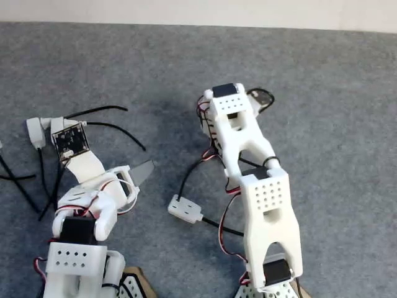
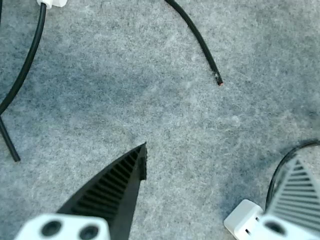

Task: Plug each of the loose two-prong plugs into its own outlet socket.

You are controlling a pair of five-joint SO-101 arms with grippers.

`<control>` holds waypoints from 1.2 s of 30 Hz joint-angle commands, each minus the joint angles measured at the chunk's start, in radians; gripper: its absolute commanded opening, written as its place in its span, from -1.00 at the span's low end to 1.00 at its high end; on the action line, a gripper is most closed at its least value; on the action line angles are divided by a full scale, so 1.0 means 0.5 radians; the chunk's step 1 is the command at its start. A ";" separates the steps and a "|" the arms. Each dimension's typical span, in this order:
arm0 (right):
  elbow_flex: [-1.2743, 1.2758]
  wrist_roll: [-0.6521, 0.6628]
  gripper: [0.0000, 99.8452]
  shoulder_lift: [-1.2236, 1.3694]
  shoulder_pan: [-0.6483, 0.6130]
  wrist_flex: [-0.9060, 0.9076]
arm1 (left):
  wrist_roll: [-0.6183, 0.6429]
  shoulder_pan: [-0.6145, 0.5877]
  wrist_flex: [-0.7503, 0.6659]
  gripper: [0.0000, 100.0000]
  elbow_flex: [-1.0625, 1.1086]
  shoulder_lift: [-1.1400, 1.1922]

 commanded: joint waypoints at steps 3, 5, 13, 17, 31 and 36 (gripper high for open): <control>-0.041 -0.021 -0.60 0.014 -0.002 -0.029 | 0.015 0.026 -0.028 -0.20 -0.011 -0.005; -0.041 -0.021 -0.66 0.014 0.002 -0.020 | 0.015 0.026 -0.028 -0.20 -0.011 -0.005; -0.130 -0.006 -0.99 -0.044 0.118 0.069 | 0.015 0.026 -0.031 -0.20 -0.011 -0.005; -0.358 0.555 -0.99 -0.103 0.167 0.222 | 0.015 0.026 -0.034 -0.20 -0.011 -0.005; -0.204 3.376 -0.99 -0.118 0.127 0.505 | 0.015 0.026 -0.034 -0.20 -0.011 -0.005; -0.262 3.406 -0.99 -0.112 0.137 0.493 | 0.018 0.026 -0.034 -0.20 -0.011 -0.005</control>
